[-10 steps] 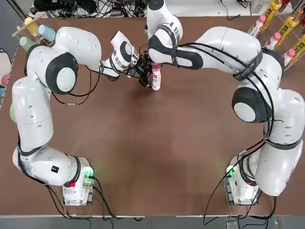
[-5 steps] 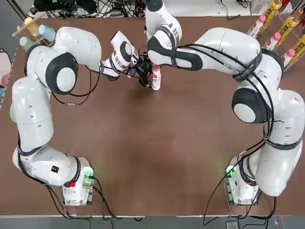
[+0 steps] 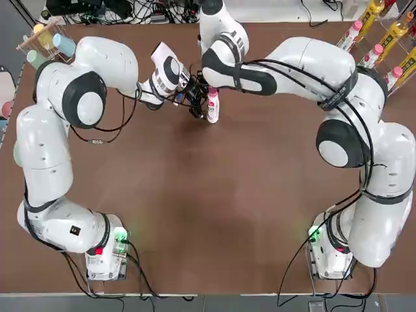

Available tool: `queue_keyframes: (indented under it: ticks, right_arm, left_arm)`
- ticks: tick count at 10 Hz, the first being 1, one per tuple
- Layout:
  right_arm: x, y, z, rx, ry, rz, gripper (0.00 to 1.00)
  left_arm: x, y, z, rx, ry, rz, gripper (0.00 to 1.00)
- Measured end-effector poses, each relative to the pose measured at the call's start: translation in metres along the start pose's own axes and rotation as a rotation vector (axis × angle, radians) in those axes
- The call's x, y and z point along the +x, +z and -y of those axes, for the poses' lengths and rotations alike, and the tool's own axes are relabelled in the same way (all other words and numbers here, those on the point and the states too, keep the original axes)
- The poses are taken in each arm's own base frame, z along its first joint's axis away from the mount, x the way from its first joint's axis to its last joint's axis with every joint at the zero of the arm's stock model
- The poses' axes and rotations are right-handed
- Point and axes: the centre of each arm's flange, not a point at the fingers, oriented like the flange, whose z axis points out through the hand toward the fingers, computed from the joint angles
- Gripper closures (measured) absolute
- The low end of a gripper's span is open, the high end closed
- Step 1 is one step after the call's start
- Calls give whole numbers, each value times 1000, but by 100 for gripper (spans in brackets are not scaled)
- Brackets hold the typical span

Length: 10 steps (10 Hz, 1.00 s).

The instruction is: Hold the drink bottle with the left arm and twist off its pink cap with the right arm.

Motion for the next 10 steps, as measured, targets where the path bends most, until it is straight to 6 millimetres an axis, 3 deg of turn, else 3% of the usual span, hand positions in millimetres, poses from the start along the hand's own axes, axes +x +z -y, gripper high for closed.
queue_keyframes:
  ticks: [5,10]
  right_arm:
    - [0,0,0,-1,-10,-3,55]
    - [-3,-1,4,-2,-138,-7,55]
  left_arm:
    - [0,0,0,0,0,0,17]
    - [0,0,0,0,0,0,18]
